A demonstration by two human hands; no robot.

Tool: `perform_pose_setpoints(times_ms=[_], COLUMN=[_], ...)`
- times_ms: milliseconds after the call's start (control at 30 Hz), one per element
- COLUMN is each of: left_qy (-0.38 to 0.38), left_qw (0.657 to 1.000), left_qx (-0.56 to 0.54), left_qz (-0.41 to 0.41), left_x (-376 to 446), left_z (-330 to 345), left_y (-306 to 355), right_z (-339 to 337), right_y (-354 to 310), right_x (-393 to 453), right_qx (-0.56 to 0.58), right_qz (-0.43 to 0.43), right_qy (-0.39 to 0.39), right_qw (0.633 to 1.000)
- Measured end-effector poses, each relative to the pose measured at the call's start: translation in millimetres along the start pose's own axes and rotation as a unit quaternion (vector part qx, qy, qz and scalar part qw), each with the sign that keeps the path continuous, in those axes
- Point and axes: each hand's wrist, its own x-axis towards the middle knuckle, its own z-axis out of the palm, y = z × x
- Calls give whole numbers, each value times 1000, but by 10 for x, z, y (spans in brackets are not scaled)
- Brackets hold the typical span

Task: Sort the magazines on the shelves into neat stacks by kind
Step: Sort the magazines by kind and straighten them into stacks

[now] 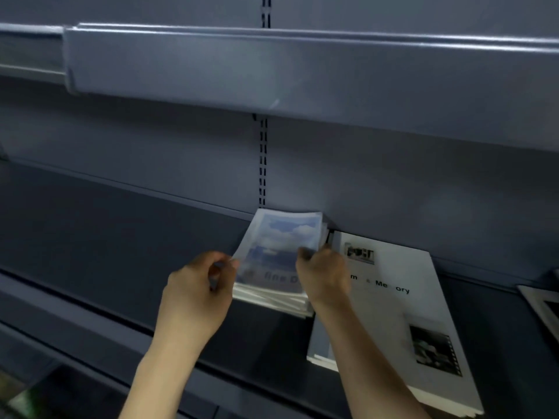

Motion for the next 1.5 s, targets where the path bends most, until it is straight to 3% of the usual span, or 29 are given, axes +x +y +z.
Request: perform_pose_setpoints(times_ms=[167, 300, 500, 800, 933, 1200, 1400, 1500], left_qy=[3, 0, -65, -142, -177, -251, -235, -244], left_qw=[1000, 1000, 991, 967, 959, 938, 938, 943], left_qx=[2, -5, -31, -61, -77, -108, -121, -50], left_qz=[10, 30, 110, 205, 208, 214, 223, 222], left_x=[32, 37, 6, -321, -554, -1209, -1455, -1517], left_z=[163, 330, 756, 1395, 1659, 2130, 2325, 2414], left_y=[3, 138, 544, 1420, 1840, 2691, 3251, 3546], right_z=[-40, -197, -697, -1833, -2331, -3090, -3505, -3683], right_y=[-25, 96, 525, 1154, 1485, 2311, 2789, 2988], right_x=[-9, -82, -174, -408, -520, -661, -708, -753], right_qx=[-24, -135, -89, -92, -109, -83, -95, -101], right_qz=[3, -59, -81, -101, -119, -77, -61, -59], right_qy=[-3, 17, 3, 118, 170, 167, 163, 166], right_qw=[1000, 989, 993, 984, 972, 979, 980, 979])
